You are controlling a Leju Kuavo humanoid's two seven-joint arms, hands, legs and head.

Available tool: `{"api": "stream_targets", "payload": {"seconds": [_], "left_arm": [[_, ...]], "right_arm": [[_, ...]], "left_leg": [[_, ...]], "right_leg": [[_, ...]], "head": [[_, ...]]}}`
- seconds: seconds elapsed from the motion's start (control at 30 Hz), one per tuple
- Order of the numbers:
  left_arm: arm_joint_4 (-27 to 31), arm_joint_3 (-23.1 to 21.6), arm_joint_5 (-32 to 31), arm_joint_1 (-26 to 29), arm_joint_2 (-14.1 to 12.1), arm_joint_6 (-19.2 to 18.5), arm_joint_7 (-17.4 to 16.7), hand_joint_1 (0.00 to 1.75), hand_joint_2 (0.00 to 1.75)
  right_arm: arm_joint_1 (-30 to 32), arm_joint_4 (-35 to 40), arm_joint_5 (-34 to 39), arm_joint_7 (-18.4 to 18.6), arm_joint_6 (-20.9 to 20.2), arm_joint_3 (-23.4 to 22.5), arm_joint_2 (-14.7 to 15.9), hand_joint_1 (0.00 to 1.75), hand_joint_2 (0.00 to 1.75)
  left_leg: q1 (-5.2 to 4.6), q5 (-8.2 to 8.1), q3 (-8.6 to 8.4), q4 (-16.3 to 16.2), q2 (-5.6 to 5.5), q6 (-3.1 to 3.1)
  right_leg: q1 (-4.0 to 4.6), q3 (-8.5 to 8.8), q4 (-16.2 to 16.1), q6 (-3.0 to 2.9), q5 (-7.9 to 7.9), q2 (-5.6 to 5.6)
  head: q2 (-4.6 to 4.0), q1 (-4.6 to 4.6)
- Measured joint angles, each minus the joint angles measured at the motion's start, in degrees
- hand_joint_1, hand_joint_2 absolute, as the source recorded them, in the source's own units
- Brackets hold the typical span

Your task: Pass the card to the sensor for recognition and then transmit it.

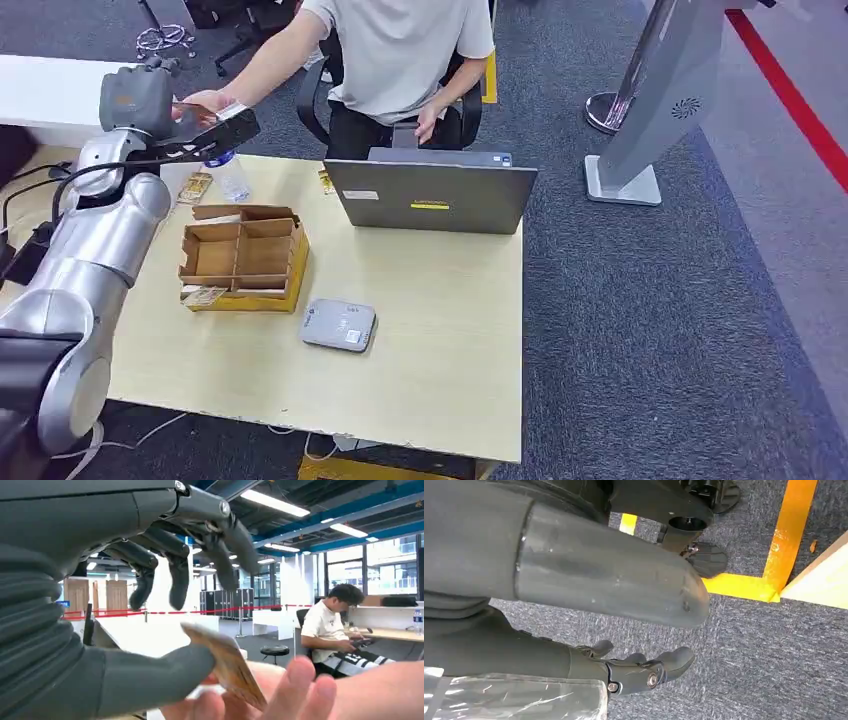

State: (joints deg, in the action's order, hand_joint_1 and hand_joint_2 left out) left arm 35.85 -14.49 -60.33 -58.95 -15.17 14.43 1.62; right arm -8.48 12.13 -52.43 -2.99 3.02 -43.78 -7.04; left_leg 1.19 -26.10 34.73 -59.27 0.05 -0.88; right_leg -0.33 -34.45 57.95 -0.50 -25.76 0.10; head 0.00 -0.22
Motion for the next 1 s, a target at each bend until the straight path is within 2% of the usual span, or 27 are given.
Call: {"api": "stream_targets", "payload": {"seconds": [0.3,0.4,0.47,0.53,0.63,0.73,0.8,0.87,1.0], "left_arm": [[-0.4,0.5,1.2,1.8,-1.5,0.3,2.4,0.0,1.75],[-0.4,0.7,2.3,3.0,-3.5,0.7,3.1,0.0,1.75],[-0.4,1.8,4.2,4.7,-7.0,1.8,4.9,0.0,1.75],[-0.5,4.2,7.0,6.8,-12.3,2.4,7.3,0.0,1.75],[-1.4,9.1,11.7,10.0,-20.9,3.4,11.9,0.0,1.75],[-3.7,15.0,15.8,14.3,-31.2,4.8,12.5,0.0,1.75],[-5.7,21.1,18.7,18.7,-37.4,4.6,14.9,0.0,1.75],[-7.2,25.5,19.3,21.3,-41.4,4.4,16.5,0.0,1.75],[-8.2,29.7,18.5,24.2,-45.2,4.5,15.2,0.0,1.75]], "right_arm": [[0.5,0.0,0.2,-0.6,0.1,0.0,0.0,0.0,0.0],[0.5,0.0,0.9,-1.1,0.1,0.0,0.0,0.0,0.0],[0.7,0.0,1.4,-1.4,0.2,0.0,0.0,0.0,0.0],[1.1,0.0,1.9,-1.9,0.3,-0.2,0.0,0.0,0.0],[1.7,0.0,2.7,-2.5,0.5,-0.8,0.2,0.0,0.0],[2.0,0.0,3.6,-3.2,0.7,-1.7,0.7,0.0,0.0],[2.4,0.0,3.9,-3.7,0.5,-2.5,1.2,0.0,0.0],[3.1,0.0,4.2,-3.8,0.5,-3.0,1.8,0.0,0.0],[2.6,0.0,4.0,-3.8,0.5,-3.5,2.1,0.0,0.0]], "left_leg": [[0.0,0.0,0.05,0.0,0.0,0.0],[0.0,-0.01,0.07,0.0,0.12,-0.01],[0.0,-0.06,0.02,0.1,0.47,-0.08],[0.01,-0.15,-0.13,0.1,0.96,-0.19],[0.03,-0.28,-0.19,0.2,1.28,-0.37],[0.04,-0.41,-0.25,0.3,1.45,-0.52],[0.04,-0.59,-0.36,0.3,1.73,-0.53],[0.06,-0.61,-0.26,0.3,1.26,-0.44],[0.1,-0.6,-0.19,0.3,0.26,-0.41]], "right_leg": [[0.0,-0.04,0.0,0.0,-0.01,0.02],[0.0,-0.03,0.1,0.0,-0.01,0.13],[0.0,-0.06,0.2,-0.03,0.0,0.49],[0.0,-0.2,0.2,-0.06,0.02,0.98],[0.01,-0.34,0.2,-0.28,-0.12,1.32],[0.01,-0.39,0.3,-0.44,-0.25,1.51],[0.01,-0.47,0.3,-0.51,-0.35,1.78],[0.03,-0.41,0.2,-0.32,-0.69,1.33],[0.07,-0.02,0.2,-0.23,-0.86,0.39]], "head": [[0.0,0.0],[0.0,0.0],[0.0,0.09],[0.0,0.05],[0.0,-0.09],[0.0,0.0],[0.0,-0.26],[0.0,-0.35],[0.0,-0.24]]}}
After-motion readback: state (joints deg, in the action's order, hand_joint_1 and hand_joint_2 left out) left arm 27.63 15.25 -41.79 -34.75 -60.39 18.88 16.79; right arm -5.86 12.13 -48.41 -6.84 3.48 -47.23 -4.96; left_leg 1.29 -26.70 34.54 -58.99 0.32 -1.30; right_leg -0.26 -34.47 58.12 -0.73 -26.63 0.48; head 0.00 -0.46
